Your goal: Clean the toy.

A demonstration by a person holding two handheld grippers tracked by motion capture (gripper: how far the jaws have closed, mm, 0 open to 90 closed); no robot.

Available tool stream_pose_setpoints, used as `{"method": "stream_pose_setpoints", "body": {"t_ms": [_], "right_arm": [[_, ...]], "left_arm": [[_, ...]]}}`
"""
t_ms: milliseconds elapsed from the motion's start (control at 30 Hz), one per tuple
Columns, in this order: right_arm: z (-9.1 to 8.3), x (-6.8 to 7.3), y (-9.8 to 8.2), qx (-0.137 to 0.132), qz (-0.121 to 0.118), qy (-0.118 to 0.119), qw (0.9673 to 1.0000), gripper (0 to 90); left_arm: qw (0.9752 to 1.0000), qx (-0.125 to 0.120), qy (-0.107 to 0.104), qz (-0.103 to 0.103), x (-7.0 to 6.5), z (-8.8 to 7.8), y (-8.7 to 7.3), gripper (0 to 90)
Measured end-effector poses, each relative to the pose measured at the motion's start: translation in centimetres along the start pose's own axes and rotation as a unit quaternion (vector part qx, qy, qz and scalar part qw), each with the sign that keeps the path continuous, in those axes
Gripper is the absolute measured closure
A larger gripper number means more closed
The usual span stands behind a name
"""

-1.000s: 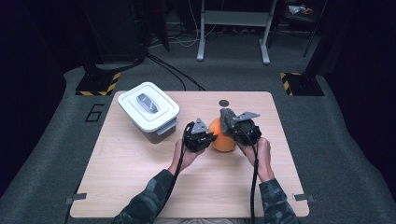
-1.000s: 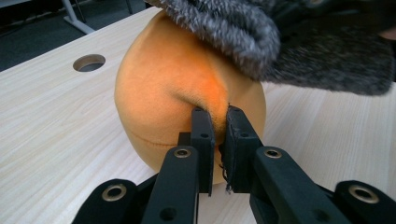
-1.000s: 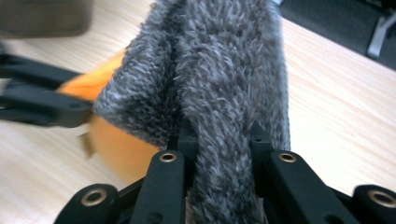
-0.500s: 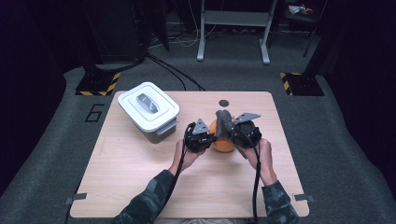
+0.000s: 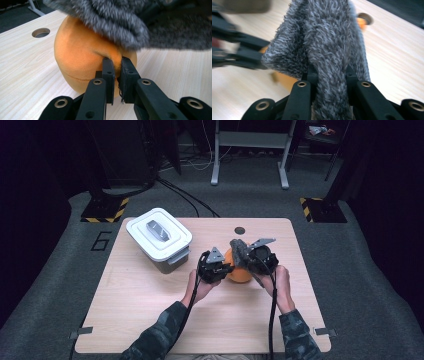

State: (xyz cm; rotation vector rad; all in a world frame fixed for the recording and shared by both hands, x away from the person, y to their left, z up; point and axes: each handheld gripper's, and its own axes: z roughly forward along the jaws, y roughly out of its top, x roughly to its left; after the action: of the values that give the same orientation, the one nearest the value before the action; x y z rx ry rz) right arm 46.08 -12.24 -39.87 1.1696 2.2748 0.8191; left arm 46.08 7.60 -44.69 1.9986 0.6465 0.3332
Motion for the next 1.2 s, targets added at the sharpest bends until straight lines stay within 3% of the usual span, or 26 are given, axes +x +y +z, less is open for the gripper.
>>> {"method": "stream_pose_setpoints", "body": {"t_ms": [200, 300, 400, 500, 567, 600, 633, 700, 733, 800, 933, 1033, 1167, 1200], "right_arm": [[0.5, -1.9, -0.4, 0.009, 0.027, -0.015, 0.9995, 74.7], [1.1, -3.8, -1.0, 0.024, 0.055, -0.028, 0.9978, 74.7], [0.6, -4.2, -1.3, 0.014, 0.061, -0.039, 0.9973, 74.8], [-0.3, -3.4, -1.6, -0.006, 0.058, -0.029, 0.9979, 74.7], [-1.2, -2.3, -1.5, -0.025, 0.045, -0.001, 0.9987, 74.7], [-1.2, -2.3, -1.5, -0.025, 0.045, -0.001, 0.9987, 74.7], [-1.8, -0.9, -1.1, -0.042, 0.025, 0.023, 0.9985, 74.7], [-1.9, -0.5, -0.9, -0.044, 0.015, 0.023, 0.9987, 74.7], [-1.5, 0.6, -0.5, -0.037, -0.002, 0.030, 0.9988, 74.7], [-0.6, 1.0, -0.4, -0.023, -0.015, 0.020, 0.9994, 74.7], [0.3, 0.1, -0.5, -0.021, 0.006, 0.025, 0.9995, 74.8], [0.4, -0.4, -0.6, -0.017, 0.005, 0.005, 0.9998, 74.8], [0.6, -1.2, -0.9, -0.013, 0.026, -0.002, 0.9996, 74.8], [0.6, -1.5, -1.0, -0.012, 0.027, -0.016, 0.9994, 74.8]], "left_arm": [[0.9998, -0.009, -0.007, -0.014, 0.1, -0.2, -1.0, 83.5], [1.0000, 0.000, 0.000, -0.003, 0.3, -0.3, -0.4, 83.4], [0.9999, -0.002, -0.006, -0.012, 0.5, -0.5, -0.8, 83.4], [1.0000, -0.003, -0.004, -0.008, 0.5, -0.4, -0.7, 83.3], [0.9999, -0.009, -0.006, -0.012, 0.3, -0.2, -0.7, 83.2], [0.9999, -0.009, -0.006, -0.012, 0.3, -0.2, -0.7, 83.2], [0.9999, -0.008, -0.006, -0.008, 0.2, -0.1, -0.7, 83.1], [0.9999, -0.007, -0.009, -0.008, 0.2, -0.1, -0.6, 83.1], [0.9999, -0.005, -0.009, -0.005, 0.1, 0.0, -0.6, 83.1], [0.9999, -0.006, -0.008, -0.007, 0.1, 0.0, -0.7, 83.2], [0.9999, 0.000, -0.005, -0.011, 0.2, 0.2, -0.5, 83.3], [0.9999, -0.004, -0.007, -0.013, 0.1, 0.2, -0.8, 83.3], [0.9999, 0.000, -0.006, -0.008, 0.2, 0.2, -0.6, 83.3], [0.9999, 0.001, -0.007, -0.012, 0.2, 0.2, -0.6, 83.3]]}}
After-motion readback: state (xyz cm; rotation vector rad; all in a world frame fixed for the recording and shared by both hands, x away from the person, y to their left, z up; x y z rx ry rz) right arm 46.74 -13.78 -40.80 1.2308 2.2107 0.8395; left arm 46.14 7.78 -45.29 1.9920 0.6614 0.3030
